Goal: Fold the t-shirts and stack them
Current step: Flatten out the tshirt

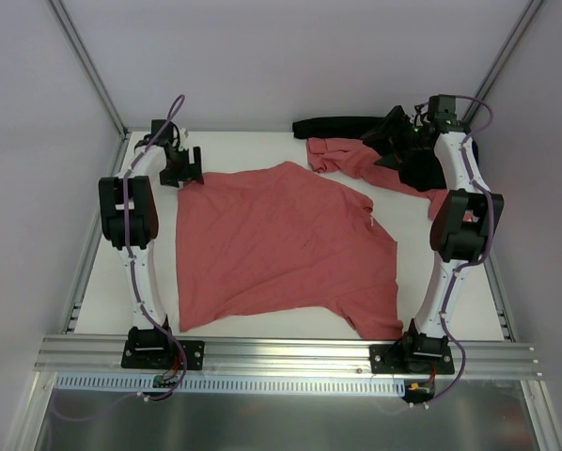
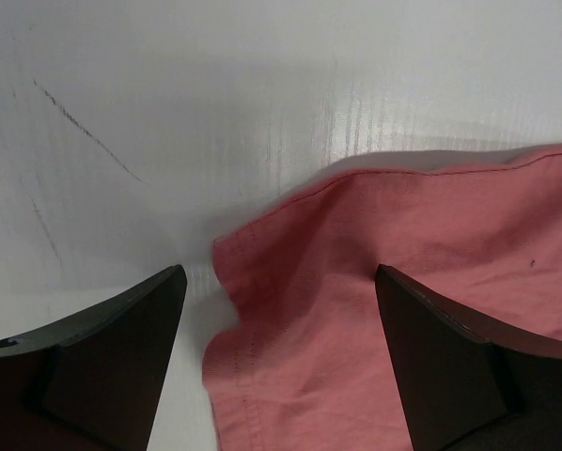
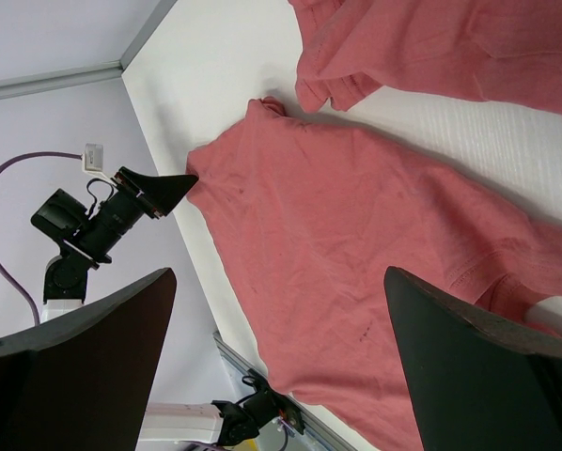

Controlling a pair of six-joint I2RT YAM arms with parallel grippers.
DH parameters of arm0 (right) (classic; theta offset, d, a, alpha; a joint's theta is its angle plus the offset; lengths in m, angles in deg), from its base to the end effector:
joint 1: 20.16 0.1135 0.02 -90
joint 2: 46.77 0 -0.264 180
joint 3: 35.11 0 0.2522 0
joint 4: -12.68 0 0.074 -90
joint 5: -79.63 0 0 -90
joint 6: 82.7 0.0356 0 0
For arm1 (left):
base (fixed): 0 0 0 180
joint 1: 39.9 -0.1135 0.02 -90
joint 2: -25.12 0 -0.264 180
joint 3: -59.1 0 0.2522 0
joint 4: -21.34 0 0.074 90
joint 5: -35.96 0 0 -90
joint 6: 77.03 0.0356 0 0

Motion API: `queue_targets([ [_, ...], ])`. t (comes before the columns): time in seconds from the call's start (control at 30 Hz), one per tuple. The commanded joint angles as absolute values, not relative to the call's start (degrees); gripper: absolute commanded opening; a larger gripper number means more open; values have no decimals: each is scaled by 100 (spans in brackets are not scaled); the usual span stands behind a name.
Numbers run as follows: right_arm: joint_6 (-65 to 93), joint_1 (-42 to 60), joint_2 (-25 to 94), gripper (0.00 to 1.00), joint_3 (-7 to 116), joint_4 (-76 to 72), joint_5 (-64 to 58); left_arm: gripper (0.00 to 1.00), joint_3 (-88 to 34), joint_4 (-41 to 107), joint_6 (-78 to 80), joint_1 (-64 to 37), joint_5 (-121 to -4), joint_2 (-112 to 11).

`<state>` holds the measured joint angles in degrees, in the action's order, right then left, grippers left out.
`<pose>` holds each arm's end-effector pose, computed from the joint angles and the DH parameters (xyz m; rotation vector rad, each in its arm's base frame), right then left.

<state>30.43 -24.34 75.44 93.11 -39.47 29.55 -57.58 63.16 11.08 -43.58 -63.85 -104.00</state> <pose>0.4821 -0.0123 0.2902 0.2182 2.3358 0.9854 0.4959 0.0258 0.1755 -0.0526 2.5089 -0.2026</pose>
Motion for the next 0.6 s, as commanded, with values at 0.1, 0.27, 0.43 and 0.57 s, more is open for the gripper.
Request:
queue_targets([
  [0.1, 3085, -2534, 7215, 100, 9432, -3966, 3147, 83, -5802, 6288, 1209, -4350, -6205, -10390],
  [0.27, 3085, -2543, 7250, 100, 9423, -3957, 3164, 83, -5952, 6314, 1244, -4455, -5845, -10258],
  [0.43, 3112, -2543, 7259, 100, 9432, -3931, 3191, 83, -5996, 6384, 1244, -4578, -5563, -10162],
  [0.57, 3112, -2543, 7259, 99, 9423, -3940, 3191, 83, -6013, 6349, 1227, -4640, -5580, -10100],
])
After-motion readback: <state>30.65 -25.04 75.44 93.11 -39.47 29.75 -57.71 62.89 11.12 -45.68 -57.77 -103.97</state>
